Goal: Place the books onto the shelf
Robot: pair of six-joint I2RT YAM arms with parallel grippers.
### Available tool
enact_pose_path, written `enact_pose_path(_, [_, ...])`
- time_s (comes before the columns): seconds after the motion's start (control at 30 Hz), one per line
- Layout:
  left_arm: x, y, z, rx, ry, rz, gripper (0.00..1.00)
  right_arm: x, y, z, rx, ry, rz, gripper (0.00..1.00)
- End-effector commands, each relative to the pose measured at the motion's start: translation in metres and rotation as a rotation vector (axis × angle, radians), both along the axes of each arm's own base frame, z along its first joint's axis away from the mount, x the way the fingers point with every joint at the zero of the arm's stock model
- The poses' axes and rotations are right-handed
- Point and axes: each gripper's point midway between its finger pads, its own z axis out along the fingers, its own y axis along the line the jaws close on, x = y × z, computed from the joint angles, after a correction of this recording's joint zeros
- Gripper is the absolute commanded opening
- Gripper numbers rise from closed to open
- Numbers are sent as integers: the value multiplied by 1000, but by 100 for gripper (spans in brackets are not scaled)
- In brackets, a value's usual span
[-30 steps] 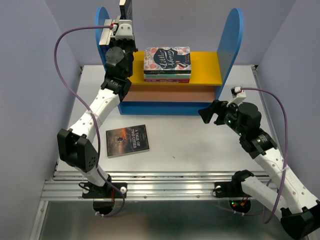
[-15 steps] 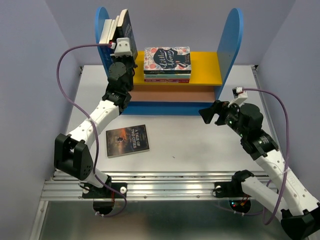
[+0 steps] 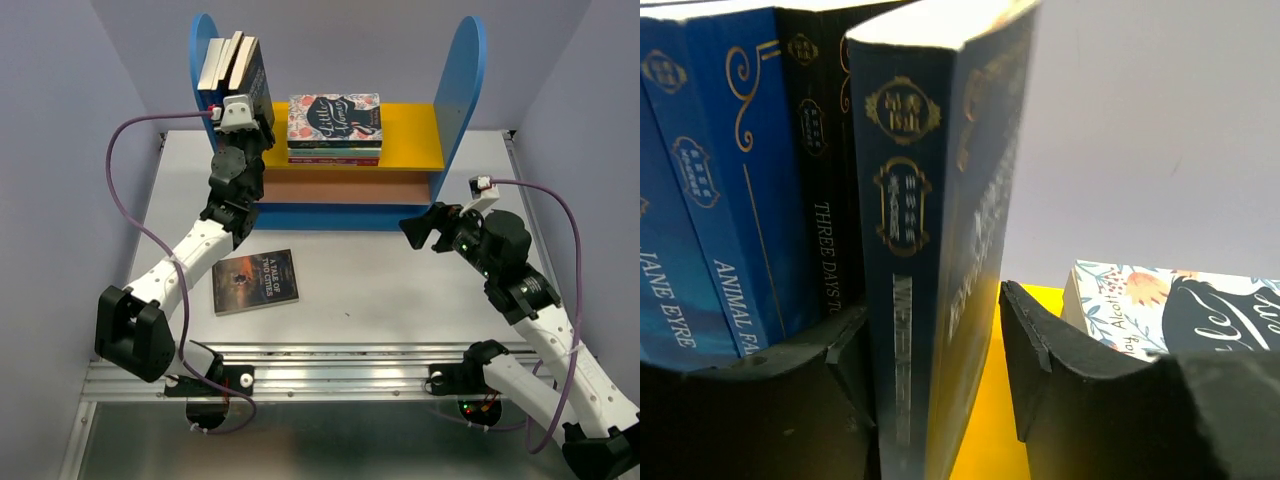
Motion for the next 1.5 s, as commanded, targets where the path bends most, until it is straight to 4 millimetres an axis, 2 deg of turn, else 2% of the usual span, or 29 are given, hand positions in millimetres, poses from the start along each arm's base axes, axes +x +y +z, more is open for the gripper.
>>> enact_pose_path(0.0, [-18,38,34,-93,-119,131,59,-4,1,4,14,-17,10,100])
enact_pose_path(0.23, [-22,38,30,-119,-110,115,66,-6,2,3,18,-11,15,100])
enact_pose_path(0.37, [-36,35,40,-186,-136,81,67,-7,3,0,16,-4,22,100])
enact_pose_path(0.47, [-46,28,48,-204,-149,47,80,-7,3,0,16,-4,24,100])
enact_pose_path(0.53, [-51,22,53,-210,-151,24,83,-7,3,0,15,-4,26,100])
enact_pose_path(0.63, [-63,11,63,-220,-135,-19,93,-9,5,1,15,-6,38,100])
enact_pose_path(0.67, [-68,11,72,-236,-142,-22,99,-9,5,0,15,-5,43,100])
enact_pose_path(0.77, [-90,13,93,-323,-158,-35,99,-10,6,1,14,-7,53,100])
enact_pose_path(1.0, [-130,20,141,-384,-228,-117,99,-16,20,-1,2,3,149,100])
enact_pose_path(1.1, [-148,24,150,-428,-238,-169,99,-18,29,-4,-9,10,212,100])
enact_pose_path(1.13, [-150,24,143,-427,-200,-177,99,-19,31,-3,-11,2,228,100])
enact_pose_path(1.17, [-164,31,148,-460,-203,-196,99,-21,35,-3,-8,3,259,100])
enact_pose_path(1.2, [-170,31,144,-478,-180,-222,99,-21,37,-4,-8,3,272,100])
enact_pose_path(1.23, [-177,21,135,-487,-132,-301,99,-22,39,-3,-6,-7,286,100])
enact_pose_path(1.3, [-202,19,121,-503,-121,-403,99,-26,45,-8,-2,-4,330,100])
enact_pose_path(1.33, [-213,8,112,-490,-108,-492,99,-25,48,-9,2,-7,344,100])
enact_pose_path(1.37, [-225,7,91,-522,-78,-540,99,-29,52,-12,9,-4,380,100])
enact_pose_path(1.43, [-236,1,67,-539,-22,-602,99,-28,58,-21,17,2,412,100])
enact_pose_path(1.47, [-239,1,38,-564,62,-598,99,-29,60,-24,24,9,429,100])
